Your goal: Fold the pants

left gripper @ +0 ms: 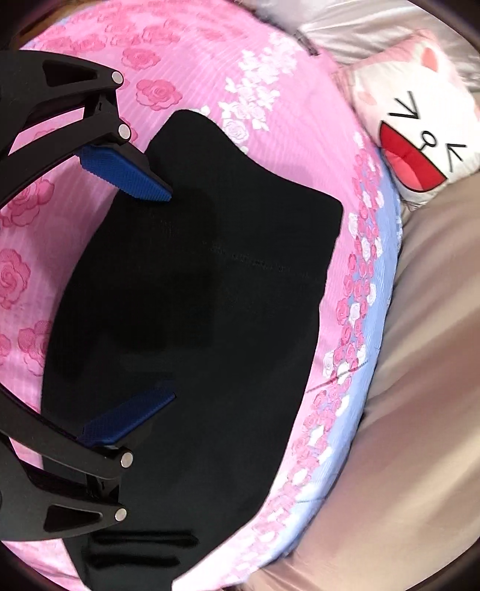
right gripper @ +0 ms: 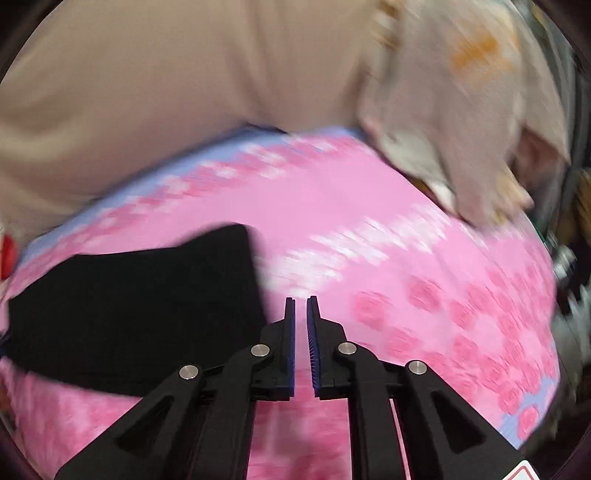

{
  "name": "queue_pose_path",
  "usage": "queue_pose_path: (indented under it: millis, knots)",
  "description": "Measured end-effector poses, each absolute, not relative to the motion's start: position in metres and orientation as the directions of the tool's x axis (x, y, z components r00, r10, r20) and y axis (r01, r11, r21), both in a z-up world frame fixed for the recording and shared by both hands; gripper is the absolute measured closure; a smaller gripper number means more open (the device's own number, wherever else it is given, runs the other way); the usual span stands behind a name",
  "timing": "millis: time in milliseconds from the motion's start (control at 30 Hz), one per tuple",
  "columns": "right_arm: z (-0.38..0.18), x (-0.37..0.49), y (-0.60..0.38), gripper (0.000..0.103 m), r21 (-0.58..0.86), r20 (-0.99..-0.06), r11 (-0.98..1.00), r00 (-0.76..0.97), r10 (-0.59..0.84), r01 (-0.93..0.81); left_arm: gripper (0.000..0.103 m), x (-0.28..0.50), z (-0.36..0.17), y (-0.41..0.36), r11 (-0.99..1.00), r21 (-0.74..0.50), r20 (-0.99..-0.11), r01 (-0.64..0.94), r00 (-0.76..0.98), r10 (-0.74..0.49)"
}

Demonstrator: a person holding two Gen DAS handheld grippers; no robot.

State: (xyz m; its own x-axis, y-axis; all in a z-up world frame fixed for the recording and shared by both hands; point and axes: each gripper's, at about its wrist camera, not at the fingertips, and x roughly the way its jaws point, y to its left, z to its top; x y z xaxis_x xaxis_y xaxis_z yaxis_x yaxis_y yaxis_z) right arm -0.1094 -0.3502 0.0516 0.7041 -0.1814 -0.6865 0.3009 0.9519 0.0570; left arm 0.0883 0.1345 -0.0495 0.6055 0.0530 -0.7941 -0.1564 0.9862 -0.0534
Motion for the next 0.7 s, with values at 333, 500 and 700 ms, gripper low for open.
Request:
queue_pose_path:
  millis: [333, 500, 700]
  knots:
    - [-0.019, -0.017, -0.190, 0.071, 0.031, -0.805, 0.980, 0.577, 0.141, -0.197, 0.005, 0.072, -0.029, 0.145, 0.983, -0.103, -0.771, -0.151, 0.636, 0.017]
    - [0.021, -0.010, -0.185, 0.095, 0.156, -0.728, 0.969, 0.641, 0.244, -0.192, 0.005, 0.064, -0.030, 0.176, 0.971, -0.120, -0.765, -0.206, 0.643, 0.041]
    - [-0.022, 0.016, -0.129, 0.087, 0.102, -0.779, 0.952, 0.572, 0.257, -0.290, 0.005, 0.071, -0.040, 0.191, 0.953, -0.190, -0.789, -0.236, 0.614, -0.005]
